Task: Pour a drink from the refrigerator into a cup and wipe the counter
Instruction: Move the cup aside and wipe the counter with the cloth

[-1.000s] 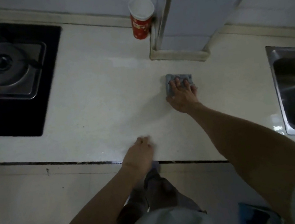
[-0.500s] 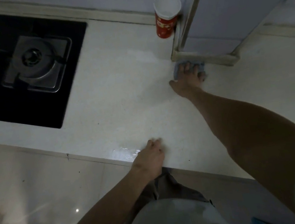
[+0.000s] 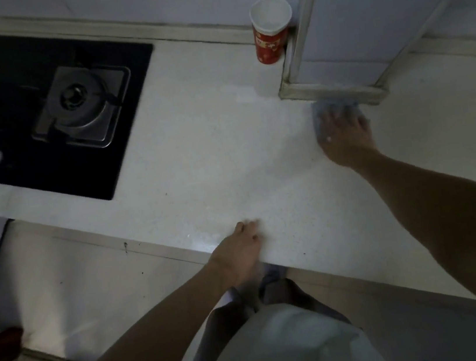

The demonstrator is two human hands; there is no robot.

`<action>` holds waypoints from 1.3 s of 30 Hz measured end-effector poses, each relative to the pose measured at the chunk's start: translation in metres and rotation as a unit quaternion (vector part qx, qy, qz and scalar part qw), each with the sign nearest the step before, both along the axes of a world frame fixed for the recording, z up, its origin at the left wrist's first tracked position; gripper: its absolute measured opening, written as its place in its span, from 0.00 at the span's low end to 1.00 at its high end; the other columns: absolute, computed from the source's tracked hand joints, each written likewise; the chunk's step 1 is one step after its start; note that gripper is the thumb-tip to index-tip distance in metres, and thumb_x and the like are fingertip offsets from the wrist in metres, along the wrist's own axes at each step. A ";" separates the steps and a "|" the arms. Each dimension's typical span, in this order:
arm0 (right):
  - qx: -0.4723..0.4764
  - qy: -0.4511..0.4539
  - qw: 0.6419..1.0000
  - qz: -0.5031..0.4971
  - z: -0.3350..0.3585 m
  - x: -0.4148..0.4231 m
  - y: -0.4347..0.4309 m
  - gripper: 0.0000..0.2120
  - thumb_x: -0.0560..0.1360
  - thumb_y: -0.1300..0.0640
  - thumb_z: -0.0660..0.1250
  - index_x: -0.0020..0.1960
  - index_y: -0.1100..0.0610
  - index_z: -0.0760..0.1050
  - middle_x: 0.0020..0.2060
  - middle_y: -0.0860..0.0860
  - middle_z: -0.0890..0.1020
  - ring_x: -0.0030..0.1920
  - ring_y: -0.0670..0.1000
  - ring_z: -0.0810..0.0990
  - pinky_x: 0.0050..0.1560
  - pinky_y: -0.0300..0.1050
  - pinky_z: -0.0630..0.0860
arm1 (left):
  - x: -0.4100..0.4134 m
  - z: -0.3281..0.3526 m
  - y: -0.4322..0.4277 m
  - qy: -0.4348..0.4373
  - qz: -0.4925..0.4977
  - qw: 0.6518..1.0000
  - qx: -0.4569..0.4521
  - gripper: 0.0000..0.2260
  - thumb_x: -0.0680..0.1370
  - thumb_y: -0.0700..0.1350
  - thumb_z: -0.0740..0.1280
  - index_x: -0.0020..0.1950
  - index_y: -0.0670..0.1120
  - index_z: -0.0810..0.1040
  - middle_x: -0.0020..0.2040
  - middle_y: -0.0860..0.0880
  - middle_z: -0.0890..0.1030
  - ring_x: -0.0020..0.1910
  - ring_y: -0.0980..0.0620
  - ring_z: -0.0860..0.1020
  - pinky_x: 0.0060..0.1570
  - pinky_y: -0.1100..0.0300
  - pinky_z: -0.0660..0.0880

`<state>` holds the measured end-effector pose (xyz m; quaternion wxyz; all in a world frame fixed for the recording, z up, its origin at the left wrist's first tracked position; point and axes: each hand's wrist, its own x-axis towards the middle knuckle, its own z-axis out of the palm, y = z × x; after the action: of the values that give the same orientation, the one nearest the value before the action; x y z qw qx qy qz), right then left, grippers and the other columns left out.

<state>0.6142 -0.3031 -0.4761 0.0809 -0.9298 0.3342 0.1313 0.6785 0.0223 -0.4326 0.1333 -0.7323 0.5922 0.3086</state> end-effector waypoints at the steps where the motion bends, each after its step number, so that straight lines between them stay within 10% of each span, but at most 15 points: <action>1: 0.009 0.001 0.999 -0.031 0.000 -0.016 -0.009 0.28 0.79 0.43 0.47 0.76 0.53 0.51 0.75 0.58 0.58 0.75 0.64 0.55 0.70 0.65 0.58 | -0.001 0.001 0.001 0.000 0.002 1.000 0.002 0.20 0.79 0.39 0.60 0.72 0.40 0.67 0.77 0.41 0.56 0.73 0.41 0.59 0.62 0.53 0.72; 9: 0.081 0.046 0.973 -0.210 0.008 -0.030 -0.006 0.36 0.79 0.41 0.54 0.79 0.58 0.45 0.78 0.59 0.50 0.77 0.64 0.47 0.74 0.65 0.47 | -0.001 -0.003 0.006 0.004 0.012 1.000 -0.004 0.20 0.78 0.38 0.61 0.71 0.40 0.66 0.77 0.40 0.56 0.74 0.41 0.58 0.63 0.52 0.71; 21: 0.064 0.034 0.996 0.056 0.009 0.024 0.154 0.30 0.82 0.43 0.49 0.80 0.52 0.46 0.79 0.51 0.45 0.78 0.59 0.41 0.74 0.61 0.41 | -0.004 -0.006 0.030 0.023 0.040 0.997 -0.065 0.26 0.77 0.41 0.64 0.73 0.39 0.62 0.75 0.41 0.58 0.72 0.42 0.63 0.60 0.50 0.72; 27: 0.093 0.052 0.994 -0.016 0.012 -0.005 0.189 0.29 0.82 0.43 0.48 0.80 0.50 0.45 0.79 0.49 0.44 0.78 0.57 0.39 0.74 0.60 0.39 | 0.024 -0.001 0.042 0.103 0.080 0.986 -0.099 0.26 0.76 0.40 0.63 0.75 0.41 0.64 0.76 0.43 0.61 0.75 0.45 0.60 0.66 0.49 0.70; 34: 0.106 0.025 0.990 -0.093 0.015 -0.021 0.284 0.33 0.79 0.47 0.54 0.80 0.50 0.42 0.79 0.50 0.42 0.78 0.56 0.36 0.74 0.56 0.34 | 0.083 -0.011 0.087 -0.030 0.047 0.988 -0.145 0.16 0.74 0.40 0.63 0.62 0.42 0.72 0.65 0.44 0.70 0.63 0.43 0.69 0.58 0.49 0.72; 39: 0.100 0.016 0.989 -0.109 0.009 -0.013 0.353 0.38 0.73 0.44 0.54 0.80 0.50 0.44 0.79 0.51 0.43 0.77 0.57 0.36 0.73 0.58 0.33 | 0.112 -0.020 0.121 -0.030 0.048 0.994 -0.098 0.23 0.76 0.43 0.63 0.71 0.41 0.66 0.75 0.42 0.61 0.73 0.42 0.61 0.65 0.43 0.69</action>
<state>0.6007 0.0495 -0.4668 0.1820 -0.8729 0.4201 0.1689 0.7902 0.1436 -0.4530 0.0637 -0.7785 0.5794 0.2325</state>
